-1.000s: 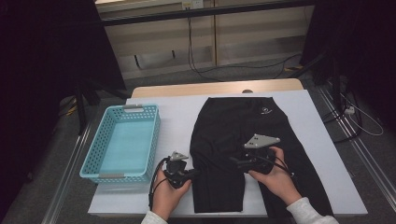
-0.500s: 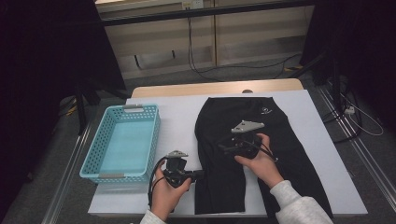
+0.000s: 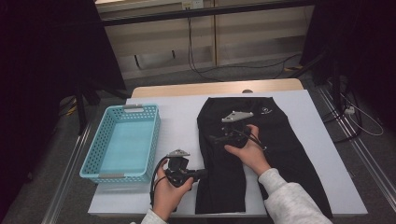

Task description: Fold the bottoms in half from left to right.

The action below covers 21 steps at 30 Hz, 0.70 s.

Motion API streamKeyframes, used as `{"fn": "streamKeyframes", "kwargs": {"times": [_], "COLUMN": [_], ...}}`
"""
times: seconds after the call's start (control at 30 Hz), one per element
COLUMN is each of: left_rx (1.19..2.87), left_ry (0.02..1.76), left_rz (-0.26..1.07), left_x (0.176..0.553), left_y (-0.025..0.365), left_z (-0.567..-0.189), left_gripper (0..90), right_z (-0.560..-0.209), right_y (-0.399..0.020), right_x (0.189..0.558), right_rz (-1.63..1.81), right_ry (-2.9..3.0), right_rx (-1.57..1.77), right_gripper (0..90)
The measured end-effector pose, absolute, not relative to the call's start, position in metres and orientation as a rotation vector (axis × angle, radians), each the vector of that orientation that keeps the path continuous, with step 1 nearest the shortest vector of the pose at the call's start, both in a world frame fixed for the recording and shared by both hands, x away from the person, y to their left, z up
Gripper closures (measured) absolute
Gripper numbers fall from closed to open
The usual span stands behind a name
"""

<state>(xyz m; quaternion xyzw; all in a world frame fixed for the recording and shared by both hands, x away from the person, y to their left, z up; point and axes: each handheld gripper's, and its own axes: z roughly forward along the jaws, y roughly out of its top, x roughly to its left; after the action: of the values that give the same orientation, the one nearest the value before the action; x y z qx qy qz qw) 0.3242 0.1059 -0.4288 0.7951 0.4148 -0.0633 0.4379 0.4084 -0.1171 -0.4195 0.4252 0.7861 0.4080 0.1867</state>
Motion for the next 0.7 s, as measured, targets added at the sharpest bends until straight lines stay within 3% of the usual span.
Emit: {"fn": "streamKeyframes", "kwargs": {"times": [0.43, 0.57, 0.7], "left_rx": [1.950, 1.940, 1.929], "left_ry": [0.979, 0.973, 0.952], "left_rz": [-0.175, -0.177, -0.184], "left_x": [0.323, 0.323, 0.326], "left_y": [0.103, 0.101, 0.096], "left_z": [-0.430, -0.430, -0.428], "left_gripper": [89.5, 89.5, 89.5], "right_z": [-0.442, -0.447, -0.450], "right_y": [-0.077, -0.070, -0.074], "right_x": [0.440, 0.447, 0.451], "right_rz": [1.154, 1.120, 1.081], "right_ry": [2.258, 2.287, 2.323], "right_rx": [1.222, 1.226, 1.218], "right_gripper": [22.7, 29.2, 75.3]}}
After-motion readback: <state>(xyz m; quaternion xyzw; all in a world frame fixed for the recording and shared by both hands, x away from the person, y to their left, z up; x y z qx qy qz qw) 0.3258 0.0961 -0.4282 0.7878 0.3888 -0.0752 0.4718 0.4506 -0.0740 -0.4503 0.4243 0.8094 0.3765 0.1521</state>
